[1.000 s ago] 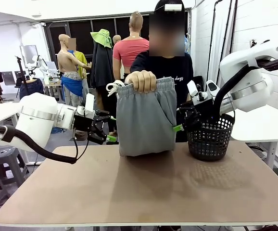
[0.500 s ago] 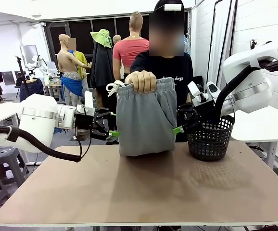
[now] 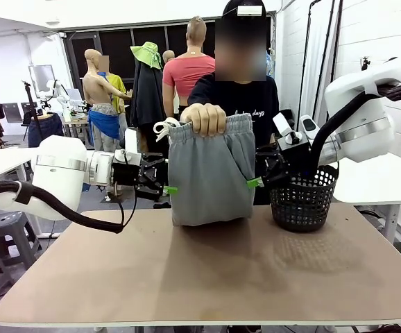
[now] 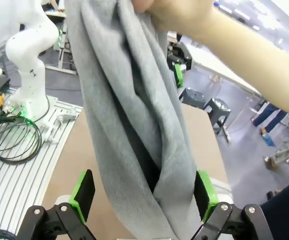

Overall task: Fold the training pants.
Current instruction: Grab both ends of the Training pants handed by a person.

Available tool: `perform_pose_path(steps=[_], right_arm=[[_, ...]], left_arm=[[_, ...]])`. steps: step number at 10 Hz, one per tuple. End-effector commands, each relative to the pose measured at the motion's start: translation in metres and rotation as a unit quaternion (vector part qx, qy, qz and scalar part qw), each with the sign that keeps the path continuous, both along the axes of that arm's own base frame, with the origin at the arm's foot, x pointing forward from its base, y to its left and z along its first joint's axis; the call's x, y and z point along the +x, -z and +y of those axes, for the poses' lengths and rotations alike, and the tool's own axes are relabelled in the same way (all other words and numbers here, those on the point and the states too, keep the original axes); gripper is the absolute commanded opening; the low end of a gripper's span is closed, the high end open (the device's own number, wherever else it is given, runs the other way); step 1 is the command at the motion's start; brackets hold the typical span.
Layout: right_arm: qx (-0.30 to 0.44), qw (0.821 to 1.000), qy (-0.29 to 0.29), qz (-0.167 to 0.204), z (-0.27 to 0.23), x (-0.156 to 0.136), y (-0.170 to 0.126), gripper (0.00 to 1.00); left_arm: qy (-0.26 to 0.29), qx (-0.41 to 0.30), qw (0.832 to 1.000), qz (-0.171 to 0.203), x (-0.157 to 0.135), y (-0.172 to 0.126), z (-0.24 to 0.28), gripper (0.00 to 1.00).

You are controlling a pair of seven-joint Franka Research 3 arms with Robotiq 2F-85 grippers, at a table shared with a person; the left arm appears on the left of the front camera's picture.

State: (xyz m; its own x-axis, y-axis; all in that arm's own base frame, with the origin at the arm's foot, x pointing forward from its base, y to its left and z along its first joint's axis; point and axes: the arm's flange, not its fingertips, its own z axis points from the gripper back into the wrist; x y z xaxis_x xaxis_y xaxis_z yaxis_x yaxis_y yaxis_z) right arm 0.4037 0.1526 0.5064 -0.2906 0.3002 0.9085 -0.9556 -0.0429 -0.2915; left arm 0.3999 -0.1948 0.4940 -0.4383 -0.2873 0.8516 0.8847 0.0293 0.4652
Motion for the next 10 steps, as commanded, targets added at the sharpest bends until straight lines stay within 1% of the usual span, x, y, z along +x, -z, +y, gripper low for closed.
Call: perform_pose_path(steps=[1,2,4,5,7,8,10], right_arm=[[0.028,0.999,-0.019,-0.013,0.003,-0.003,0.004,1.0],[0.034,0.999,-0.03,-0.01,0.004,-0.004,0.003,1.0],[0.044,0.998,-0.046,-0.004,0.006,-0.007,0.001,1.0],[0.054,0.997,-0.047,0.008,0.007,-0.009,0.0,1.0],[0.08,0.996,-0.039,0.027,0.013,-0.01,-0.004,1.0],[0.085,0.995,-0.033,0.038,0.018,-0.008,-0.005,1.0],[0.079,0.996,-0.032,0.041,0.029,-0.008,-0.008,1.0]], left_arm=[[0.013,-0.03,0.999,-0.002,0.002,-0.004,-0.005,1.0],[0.017,-0.043,0.999,0.004,0.001,-0.007,-0.006,1.0],[0.05,-0.076,0.995,0.027,-0.005,-0.013,-0.013,1.0],[0.064,-0.084,0.994,0.038,-0.008,-0.018,-0.015,1.0],[0.071,-0.094,0.991,0.059,-0.008,-0.025,-0.019,1.0],[0.06,-0.103,0.99,0.071,-0.006,-0.027,-0.02,1.0],[0.043,-0.099,0.988,0.112,-0.003,-0.029,-0.026,1.0]])
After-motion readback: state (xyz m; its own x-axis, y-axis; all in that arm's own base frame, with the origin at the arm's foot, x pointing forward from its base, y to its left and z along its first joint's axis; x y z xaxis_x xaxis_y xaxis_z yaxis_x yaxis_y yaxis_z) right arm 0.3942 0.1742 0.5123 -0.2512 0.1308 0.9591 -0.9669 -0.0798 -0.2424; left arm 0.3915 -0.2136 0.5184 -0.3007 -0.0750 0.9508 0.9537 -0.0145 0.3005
